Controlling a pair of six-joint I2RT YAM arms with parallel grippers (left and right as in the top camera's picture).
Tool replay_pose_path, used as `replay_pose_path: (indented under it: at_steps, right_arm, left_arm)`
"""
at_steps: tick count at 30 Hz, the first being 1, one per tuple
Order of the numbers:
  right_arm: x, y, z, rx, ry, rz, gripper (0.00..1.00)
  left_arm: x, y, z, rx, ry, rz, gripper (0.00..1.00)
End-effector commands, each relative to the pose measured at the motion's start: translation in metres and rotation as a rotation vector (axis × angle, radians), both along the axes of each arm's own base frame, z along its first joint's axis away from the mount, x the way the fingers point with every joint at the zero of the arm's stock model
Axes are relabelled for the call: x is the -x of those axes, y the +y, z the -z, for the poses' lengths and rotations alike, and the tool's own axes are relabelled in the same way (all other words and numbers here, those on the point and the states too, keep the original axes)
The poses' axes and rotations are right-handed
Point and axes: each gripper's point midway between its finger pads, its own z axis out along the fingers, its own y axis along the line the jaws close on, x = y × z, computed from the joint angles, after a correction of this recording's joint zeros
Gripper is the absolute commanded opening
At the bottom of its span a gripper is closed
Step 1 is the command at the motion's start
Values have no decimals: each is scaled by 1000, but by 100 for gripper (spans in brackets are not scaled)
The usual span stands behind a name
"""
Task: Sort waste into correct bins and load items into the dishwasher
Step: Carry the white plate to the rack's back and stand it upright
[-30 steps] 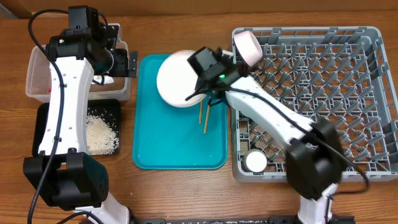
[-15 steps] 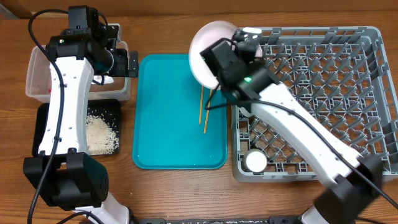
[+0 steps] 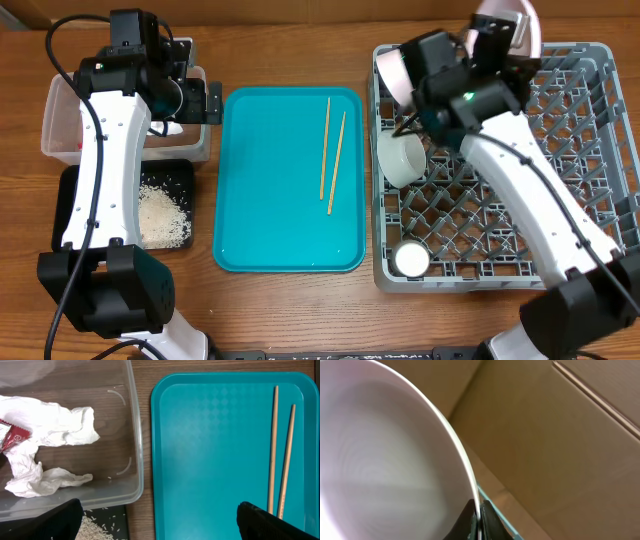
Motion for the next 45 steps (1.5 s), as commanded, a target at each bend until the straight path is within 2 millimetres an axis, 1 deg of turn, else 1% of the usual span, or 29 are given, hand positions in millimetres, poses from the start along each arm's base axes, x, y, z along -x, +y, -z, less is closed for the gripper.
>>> replay_pose_path:
  at_steps: [1, 4, 8, 13, 14, 15, 17, 20, 26, 28, 33, 35, 37, 40, 41, 42, 44, 45]
  right_arm:
    - [-17, 1, 14, 8, 69, -18, 4]
    - [-34, 4, 33, -5, 76, -23, 4]
    - [-44, 11, 53, -42, 108, -53, 4]
    - [-51, 14, 81, -86, 158, -77, 4]
    - [-54, 17, 93, -105, 180, -92, 4]
    - [-55, 18, 96, -111, 187, -96, 4]
    - [-57, 22, 111, -138, 219, -114, 4]
    - [-57, 24, 119, -161, 238, -127, 4]
    - [-56, 27, 125, -186, 266, -143, 6]
    - [-52, 26, 127, -191, 270, -130, 6]
    - [-34, 20, 134, -211, 296, -74, 6]
    - [-31, 18, 135, -213, 300, -64, 6]
    - [-32, 19, 133, -215, 294, -64, 6]
    - [-38, 11, 116, -225, 245, -48, 6]
    - [-39, 6, 102, -236, 211, -40, 6]
    - [-39, 4, 96, -241, 196, -38, 5]
    - [-39, -4, 67, -261, 127, -31, 4]
    - [-39, -6, 63, -264, 116, -29, 4]
  left_arm:
    - [-3, 2, -16, -6, -42, -9, 100]
    - [-3, 2, -16, -6, -42, -9, 100]
    - [-3, 2, -16, -6, -42, -9, 100]
    - [-3, 2, -16, -6, -42, -9, 100]
    - [-3, 2, -16, -6, -42, -9, 100]
    - [-3, 2, -16, -6, -42, -9, 100]
    - [-3, 2, -16, -6, -42, -9, 100]
    - [-3, 2, -16, -6, -42, -9, 100]
    - [-3, 2, -16, -6, -42, -9, 100]
    - [-3, 2, -16, -6, -42, -9, 100]
    - [-3, 2, -16, -6, -42, -9, 100]
    - [-3, 2, -16, -6, -42, -9, 100]
    - [-3, 2, -16, -6, -42, -9, 100]
    - [-3, 2, -16, -6, -42, -9, 100]
    - [-3, 2, -16, -6, -42, -9, 100]
    - [-3, 2, -16, -6, -42, -9, 100]
    - [-3, 2, -16, -6, -42, -9, 100]
    - [-3, 2, -16, -6, -42, -9, 100]
